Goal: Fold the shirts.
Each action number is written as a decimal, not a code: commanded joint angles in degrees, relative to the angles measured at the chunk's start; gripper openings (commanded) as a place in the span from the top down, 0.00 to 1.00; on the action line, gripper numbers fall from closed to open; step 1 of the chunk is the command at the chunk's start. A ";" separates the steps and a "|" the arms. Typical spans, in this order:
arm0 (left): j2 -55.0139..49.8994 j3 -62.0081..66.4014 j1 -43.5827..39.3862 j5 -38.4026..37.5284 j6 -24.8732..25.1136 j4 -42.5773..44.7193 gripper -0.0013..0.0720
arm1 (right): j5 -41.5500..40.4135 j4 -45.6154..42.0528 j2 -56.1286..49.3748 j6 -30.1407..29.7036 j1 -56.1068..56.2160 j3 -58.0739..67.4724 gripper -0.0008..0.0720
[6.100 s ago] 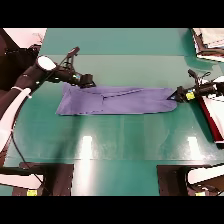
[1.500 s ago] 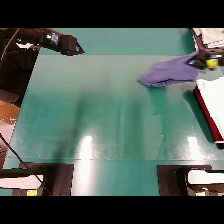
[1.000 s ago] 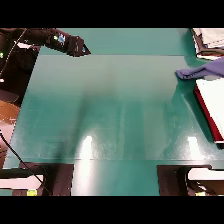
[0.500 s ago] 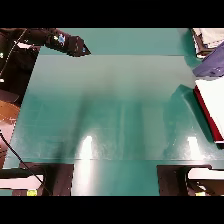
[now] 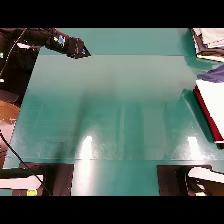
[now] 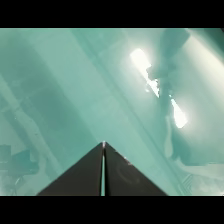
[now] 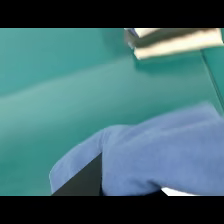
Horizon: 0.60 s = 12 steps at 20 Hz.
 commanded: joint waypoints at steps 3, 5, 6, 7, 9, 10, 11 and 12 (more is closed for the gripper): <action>-0.02 0.00 -0.02 -0.11 0.15 0.02 0.94 | 4.63 -10.80 7.91 -0.94 -8.33 -12.52 0.97; -0.02 0.00 -0.04 -0.11 0.15 0.02 0.94 | 5.05 -16.72 10.49 -0.87 -11.21 -17.66 0.97; -0.02 0.00 -0.02 -0.13 0.15 0.02 0.94 | 5.18 -18.27 11.43 -0.85 -12.61 -19.96 0.95; -0.02 0.00 -0.02 -0.17 0.15 0.02 0.94 | 5.33 -19.71 12.39 -0.72 -14.19 -22.38 0.81; -0.02 0.00 -0.02 -0.39 0.20 0.02 0.94 | 5.07 -22.08 13.79 -0.72 -16.76 -26.69 0.51; -0.02 0.00 -0.02 -0.50 0.20 0.04 0.94 | 5.05 -22.58 14.10 -0.72 -18.10 -28.28 0.42; -0.02 0.00 -0.02 -0.52 0.20 0.04 0.94 | 5.31 -21.84 14.08 -0.22 -19.43 -29.20 0.41; -0.02 0.00 -0.02 -0.61 0.17 0.04 0.94 | 5.38 -21.49 14.08 1.40 -19.82 -29.62 0.41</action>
